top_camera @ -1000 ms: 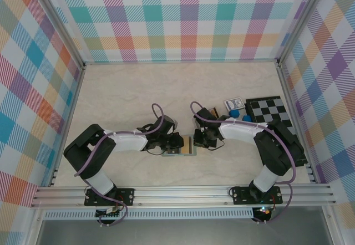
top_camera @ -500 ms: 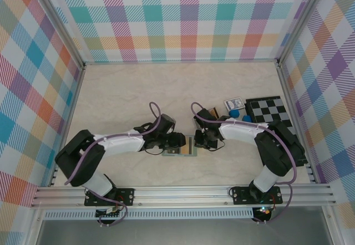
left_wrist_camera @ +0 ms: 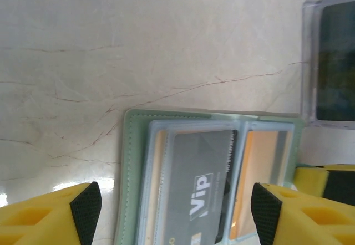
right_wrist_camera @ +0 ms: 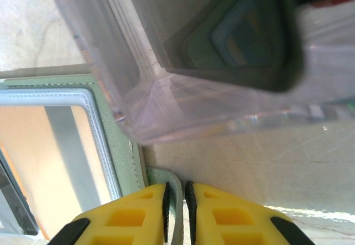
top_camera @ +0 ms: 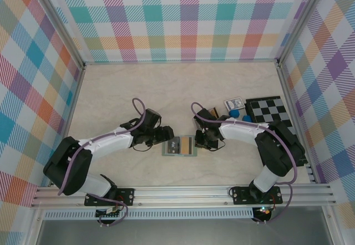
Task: Put the credit cards into the card holder
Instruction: Close the card holder at the center of the table.
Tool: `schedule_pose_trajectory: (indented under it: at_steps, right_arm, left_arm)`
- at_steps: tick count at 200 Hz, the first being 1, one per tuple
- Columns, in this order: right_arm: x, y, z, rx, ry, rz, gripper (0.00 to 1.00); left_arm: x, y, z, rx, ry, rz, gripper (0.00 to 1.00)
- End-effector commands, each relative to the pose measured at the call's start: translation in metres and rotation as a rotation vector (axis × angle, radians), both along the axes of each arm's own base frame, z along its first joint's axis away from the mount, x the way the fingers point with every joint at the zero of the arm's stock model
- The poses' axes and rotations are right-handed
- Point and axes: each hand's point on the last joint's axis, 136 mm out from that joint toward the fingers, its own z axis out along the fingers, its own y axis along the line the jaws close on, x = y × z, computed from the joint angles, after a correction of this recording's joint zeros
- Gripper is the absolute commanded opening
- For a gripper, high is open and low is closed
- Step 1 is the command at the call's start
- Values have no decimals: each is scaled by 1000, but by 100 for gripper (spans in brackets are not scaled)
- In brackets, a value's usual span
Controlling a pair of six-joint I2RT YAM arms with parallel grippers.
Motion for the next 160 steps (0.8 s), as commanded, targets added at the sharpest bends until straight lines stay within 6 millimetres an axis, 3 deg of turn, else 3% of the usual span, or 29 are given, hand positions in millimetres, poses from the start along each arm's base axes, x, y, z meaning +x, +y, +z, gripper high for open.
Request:
schedule_pose_trajectory:
  at_steps: [1, 68, 160]
  right_arm:
    - [0, 3, 5, -1, 0, 22, 19]
    - [-2, 5, 2, 12, 14, 25, 18]
    - [-1, 11, 1, 36, 16, 26, 15]
  left_arm:
    - [-7, -1, -13, -1, 59, -16, 74]
    - [-10, -15, -24, -61, 113, -45, 71]
    - [-6, -43, 26, -249, 35, -110, 52]
